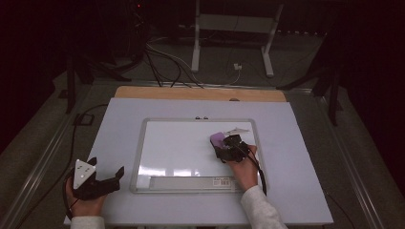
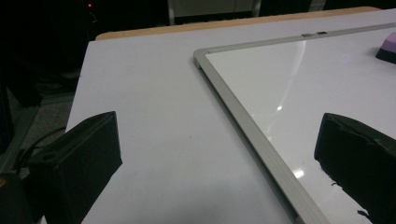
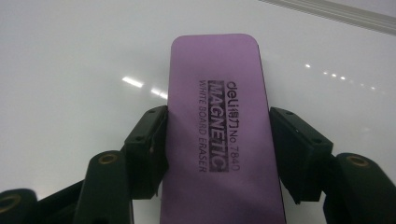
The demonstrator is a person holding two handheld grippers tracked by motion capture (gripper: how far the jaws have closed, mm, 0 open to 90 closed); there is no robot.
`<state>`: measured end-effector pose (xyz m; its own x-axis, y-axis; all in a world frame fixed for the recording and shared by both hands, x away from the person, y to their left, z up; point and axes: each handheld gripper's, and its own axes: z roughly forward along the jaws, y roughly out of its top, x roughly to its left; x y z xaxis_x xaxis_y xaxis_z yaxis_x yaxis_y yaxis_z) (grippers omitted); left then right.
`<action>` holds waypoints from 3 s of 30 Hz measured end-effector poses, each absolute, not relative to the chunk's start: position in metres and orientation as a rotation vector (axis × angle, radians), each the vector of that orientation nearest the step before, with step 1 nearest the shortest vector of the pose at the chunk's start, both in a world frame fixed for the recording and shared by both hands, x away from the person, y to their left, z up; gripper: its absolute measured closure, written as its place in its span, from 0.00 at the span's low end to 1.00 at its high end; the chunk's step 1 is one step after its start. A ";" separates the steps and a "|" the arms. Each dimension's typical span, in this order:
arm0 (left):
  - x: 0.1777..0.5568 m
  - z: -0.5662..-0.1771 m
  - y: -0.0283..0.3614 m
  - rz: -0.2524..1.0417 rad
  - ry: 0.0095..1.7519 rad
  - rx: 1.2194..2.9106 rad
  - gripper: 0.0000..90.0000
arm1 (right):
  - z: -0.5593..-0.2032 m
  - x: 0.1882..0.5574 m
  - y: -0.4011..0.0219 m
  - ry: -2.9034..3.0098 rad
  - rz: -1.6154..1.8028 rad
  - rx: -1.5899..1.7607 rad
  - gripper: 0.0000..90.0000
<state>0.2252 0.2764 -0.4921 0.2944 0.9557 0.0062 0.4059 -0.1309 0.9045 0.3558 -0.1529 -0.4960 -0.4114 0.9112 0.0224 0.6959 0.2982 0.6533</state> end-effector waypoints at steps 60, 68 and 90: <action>0.226 -0.492 0.275 0.799 1.247 1.701 0.02 | -0.489 0.350 -0.172 2.200 0.770 1.289 0.53; 0.226 -0.492 0.275 0.798 1.248 1.699 0.02 | -0.489 0.354 -0.174 2.200 0.775 1.313 0.51; 0.226 -0.492 0.275 0.798 1.247 1.706 0.02 | -0.481 0.357 -0.190 2.133 0.819 1.422 0.70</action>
<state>0.2259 0.2754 -0.4923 0.2977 0.9546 0.0097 0.4088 -0.1367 0.9023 0.3575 -0.1900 -0.4807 -0.3695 0.9284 -0.0398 0.6633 0.2935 0.6884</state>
